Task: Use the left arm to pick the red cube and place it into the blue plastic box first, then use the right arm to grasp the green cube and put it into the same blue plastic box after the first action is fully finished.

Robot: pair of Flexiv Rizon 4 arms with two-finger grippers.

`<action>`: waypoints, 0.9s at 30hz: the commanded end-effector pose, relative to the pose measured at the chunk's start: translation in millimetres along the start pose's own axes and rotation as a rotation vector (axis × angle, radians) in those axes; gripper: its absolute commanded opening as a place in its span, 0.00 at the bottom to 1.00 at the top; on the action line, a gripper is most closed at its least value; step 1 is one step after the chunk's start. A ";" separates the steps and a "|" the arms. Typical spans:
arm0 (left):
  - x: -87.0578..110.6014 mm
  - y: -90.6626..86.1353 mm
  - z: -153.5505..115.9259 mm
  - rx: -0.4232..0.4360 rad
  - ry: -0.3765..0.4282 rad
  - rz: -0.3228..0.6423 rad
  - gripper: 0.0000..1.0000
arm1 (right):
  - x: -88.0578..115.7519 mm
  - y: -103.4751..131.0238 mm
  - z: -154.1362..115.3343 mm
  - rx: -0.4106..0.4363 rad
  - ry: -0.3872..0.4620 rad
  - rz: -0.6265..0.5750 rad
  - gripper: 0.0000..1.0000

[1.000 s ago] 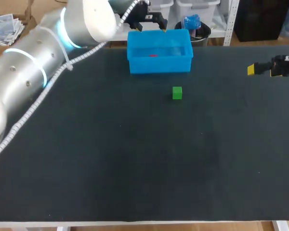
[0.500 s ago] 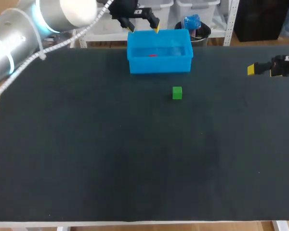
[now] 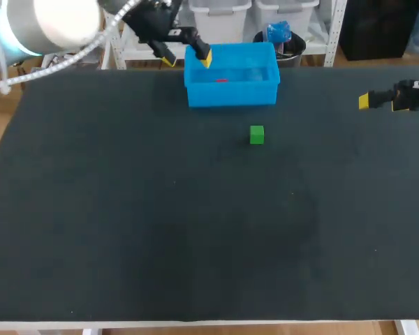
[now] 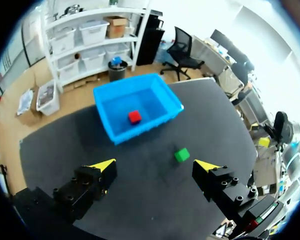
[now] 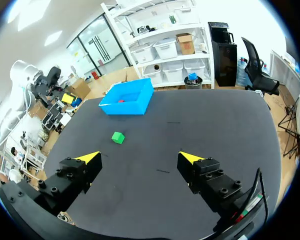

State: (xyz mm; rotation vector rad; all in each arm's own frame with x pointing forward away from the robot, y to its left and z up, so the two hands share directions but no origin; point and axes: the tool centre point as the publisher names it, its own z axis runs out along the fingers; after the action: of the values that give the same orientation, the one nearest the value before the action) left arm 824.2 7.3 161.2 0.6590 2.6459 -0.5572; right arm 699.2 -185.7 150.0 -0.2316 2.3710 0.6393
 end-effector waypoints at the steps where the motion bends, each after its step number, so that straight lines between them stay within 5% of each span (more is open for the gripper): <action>1: 80.3 7.0 -22.4 0.006 -0.388 -0.012 1.00 | -0.3 0.3 0.5 0.002 0.001 0.000 1.00; 27: 120.9 1.4 -29.3 0.071 -0.322 -0.010 1.00 | -0.3 0.3 0.5 0.002 0.001 0.000 1.00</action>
State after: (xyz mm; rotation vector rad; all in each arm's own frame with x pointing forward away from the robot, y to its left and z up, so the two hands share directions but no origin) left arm 722.1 61.7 136.2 0.5902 2.4817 -0.6688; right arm 699.2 -185.7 150.0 -0.2317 2.3710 0.6393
